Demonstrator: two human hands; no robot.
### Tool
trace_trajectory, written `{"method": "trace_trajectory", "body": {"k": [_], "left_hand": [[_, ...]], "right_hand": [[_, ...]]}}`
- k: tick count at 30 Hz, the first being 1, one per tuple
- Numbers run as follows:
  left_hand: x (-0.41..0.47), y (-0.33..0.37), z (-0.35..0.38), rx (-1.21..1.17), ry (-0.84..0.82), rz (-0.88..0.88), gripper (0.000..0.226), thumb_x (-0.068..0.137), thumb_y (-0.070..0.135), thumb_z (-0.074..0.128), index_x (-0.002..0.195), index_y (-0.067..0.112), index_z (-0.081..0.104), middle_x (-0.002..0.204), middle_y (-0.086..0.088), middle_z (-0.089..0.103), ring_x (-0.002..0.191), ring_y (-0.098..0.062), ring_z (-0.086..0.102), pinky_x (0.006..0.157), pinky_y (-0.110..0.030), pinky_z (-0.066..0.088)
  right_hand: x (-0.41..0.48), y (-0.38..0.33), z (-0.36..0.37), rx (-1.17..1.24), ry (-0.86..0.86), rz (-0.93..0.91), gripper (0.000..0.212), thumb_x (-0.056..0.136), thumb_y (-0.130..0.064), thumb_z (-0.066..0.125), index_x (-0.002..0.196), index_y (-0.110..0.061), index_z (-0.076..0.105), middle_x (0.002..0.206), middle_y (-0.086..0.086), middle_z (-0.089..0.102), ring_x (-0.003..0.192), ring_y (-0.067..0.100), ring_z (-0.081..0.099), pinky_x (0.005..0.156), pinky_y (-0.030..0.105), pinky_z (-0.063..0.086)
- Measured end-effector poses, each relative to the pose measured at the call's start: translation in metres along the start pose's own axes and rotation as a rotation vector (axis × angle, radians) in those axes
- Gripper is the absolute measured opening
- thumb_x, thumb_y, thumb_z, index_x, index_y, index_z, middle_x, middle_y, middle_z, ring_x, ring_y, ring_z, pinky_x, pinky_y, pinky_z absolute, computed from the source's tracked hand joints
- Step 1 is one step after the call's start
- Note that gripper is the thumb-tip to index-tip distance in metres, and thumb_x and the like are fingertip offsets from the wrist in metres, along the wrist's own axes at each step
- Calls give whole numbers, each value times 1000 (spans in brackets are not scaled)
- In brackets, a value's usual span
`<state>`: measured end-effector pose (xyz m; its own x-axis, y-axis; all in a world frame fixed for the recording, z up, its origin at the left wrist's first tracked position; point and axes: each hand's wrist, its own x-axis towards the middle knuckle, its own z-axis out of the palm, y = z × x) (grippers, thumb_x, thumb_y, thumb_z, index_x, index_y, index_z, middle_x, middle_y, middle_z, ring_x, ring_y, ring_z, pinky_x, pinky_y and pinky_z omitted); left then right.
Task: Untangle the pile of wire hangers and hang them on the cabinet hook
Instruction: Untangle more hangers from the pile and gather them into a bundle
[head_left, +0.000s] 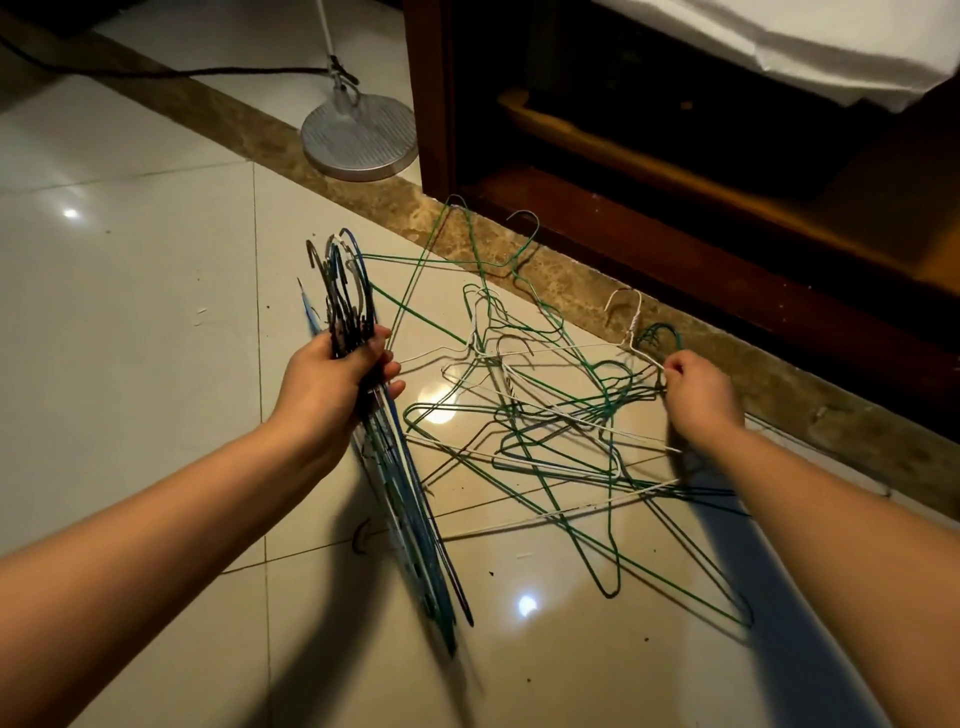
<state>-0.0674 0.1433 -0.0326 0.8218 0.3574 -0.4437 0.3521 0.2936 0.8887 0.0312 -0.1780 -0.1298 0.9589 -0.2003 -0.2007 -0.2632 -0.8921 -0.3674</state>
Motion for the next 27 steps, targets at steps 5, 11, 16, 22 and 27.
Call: {"method": "trace_trajectory", "body": {"k": [5,11,16,22,27], "left_hand": [[-10,1,10,-6,-33,8,11,94,7,47,96,9,58,84,-7,54,75,-19,58,67,-31,49],[-26,6,33,-3,-18,20,12,93,5,50,91,13,58,86,-7,57,78,-18,61,71,-28,55],[-49,9,64,-40,-53,-3,15,92,1,49,90,12,59,86,-7,60,79,-18,62,75,-32,55],[-89,27,95,-88,-148,45,13,93,0,47,93,9,55,82,-9,56,74,-18,61,70,-28,55],[-109,48,98,-89,-175,107,14,94,-3,44,89,8,51,75,-8,51,67,-17,56,58,-22,54]], "right_hand": [[-11,11,-14,85,-13,33,14,95,-19,42,91,-20,55,96,12,61,79,27,51,66,33,39],[-44,20,-54,260,6,-54,15,94,-13,47,97,-9,61,85,8,57,79,23,49,66,28,32],[-89,19,-92,416,-8,-90,12,93,-13,49,88,-16,60,77,1,57,66,15,47,59,26,36],[-135,25,-135,695,-186,110,20,96,-12,44,81,-17,55,72,0,49,53,10,34,40,17,29],[-157,36,-149,745,-153,110,23,97,-11,43,77,-15,54,70,2,46,51,10,32,38,17,27]]}}
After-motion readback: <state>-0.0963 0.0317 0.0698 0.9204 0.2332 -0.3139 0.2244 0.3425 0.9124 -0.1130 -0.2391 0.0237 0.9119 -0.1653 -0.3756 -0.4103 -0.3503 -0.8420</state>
